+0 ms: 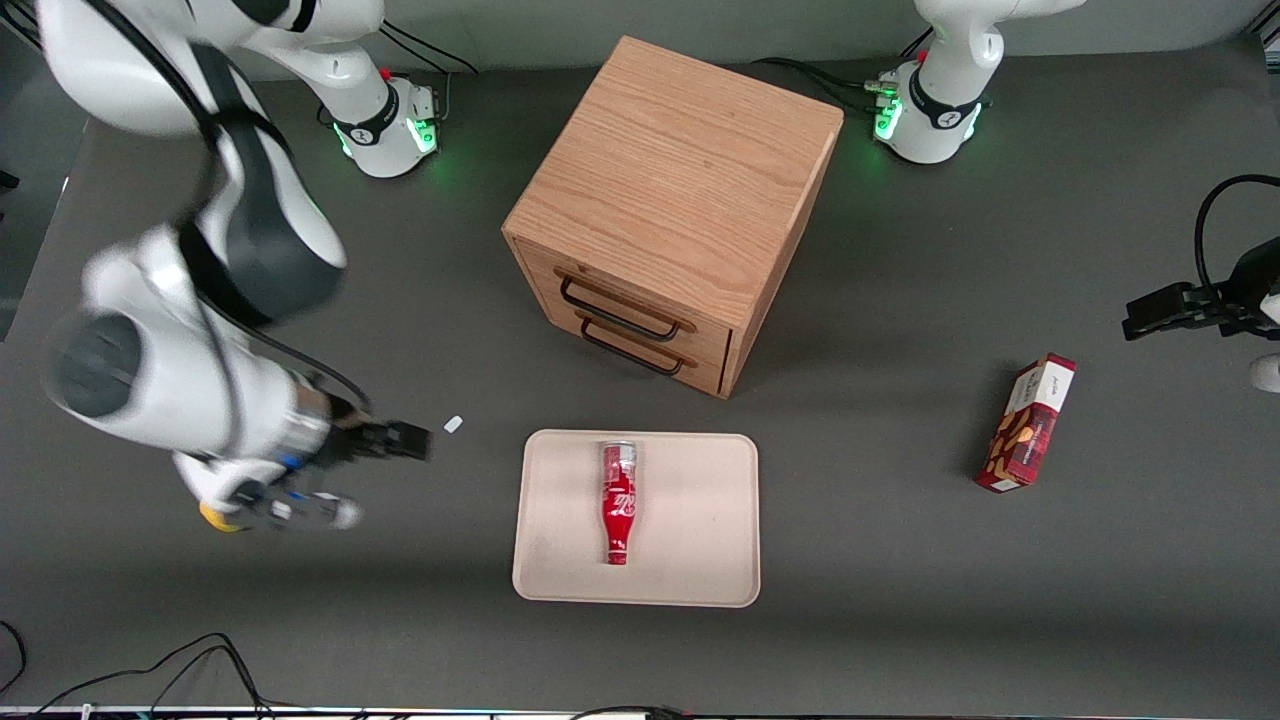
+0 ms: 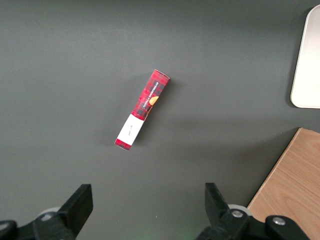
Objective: Place coke bottle on tray
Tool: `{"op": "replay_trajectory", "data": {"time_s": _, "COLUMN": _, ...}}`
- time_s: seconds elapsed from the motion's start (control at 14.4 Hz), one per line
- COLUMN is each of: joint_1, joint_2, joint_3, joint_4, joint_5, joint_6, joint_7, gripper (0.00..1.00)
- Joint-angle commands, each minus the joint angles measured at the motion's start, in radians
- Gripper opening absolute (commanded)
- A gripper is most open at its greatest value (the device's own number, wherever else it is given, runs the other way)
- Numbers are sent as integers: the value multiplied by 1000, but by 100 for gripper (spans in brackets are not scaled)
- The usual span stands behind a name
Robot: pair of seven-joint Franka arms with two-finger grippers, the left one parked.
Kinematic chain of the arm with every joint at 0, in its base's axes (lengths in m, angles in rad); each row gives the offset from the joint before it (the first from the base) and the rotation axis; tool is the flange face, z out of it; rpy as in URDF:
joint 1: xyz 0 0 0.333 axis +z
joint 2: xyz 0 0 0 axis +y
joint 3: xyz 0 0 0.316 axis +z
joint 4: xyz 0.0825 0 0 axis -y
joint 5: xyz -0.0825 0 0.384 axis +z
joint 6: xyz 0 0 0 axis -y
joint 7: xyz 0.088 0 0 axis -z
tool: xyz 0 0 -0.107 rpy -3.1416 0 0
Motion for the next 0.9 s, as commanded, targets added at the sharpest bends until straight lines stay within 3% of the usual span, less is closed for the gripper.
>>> {"op": "replay_trajectory", "data": {"time_s": 0.0, "joint_1": -4, "joint_2": -173, "joint_3": -97, "joint_4": -76, "joint_5": 6, "joint_6": -154, "joint_7": 7, "gripper": 100}}
{"op": "replay_trajectory", "data": {"time_s": 0.28, "joint_1": -22, "joint_2": -375, "joint_3": -186, "joint_4": -197, "joint_5": 58, "joint_6": -259, "joint_7": 1, "gripper": 100}}
{"op": "replay_trajectory", "data": {"time_s": 0.62, "joint_1": -18, "joint_2": -733, "joint_3": -235, "joint_4": -652, "joint_5": 97, "joint_6": -107, "joint_7": 3, "gripper": 100}}
{"op": "replay_trajectory", "data": {"time_s": 0.83, "joint_1": -12, "joint_2": -774, "joint_3": -235, "joint_4": -711, "joint_5": 101, "joint_6": -84, "joint_7": 3, "gripper": 100}}
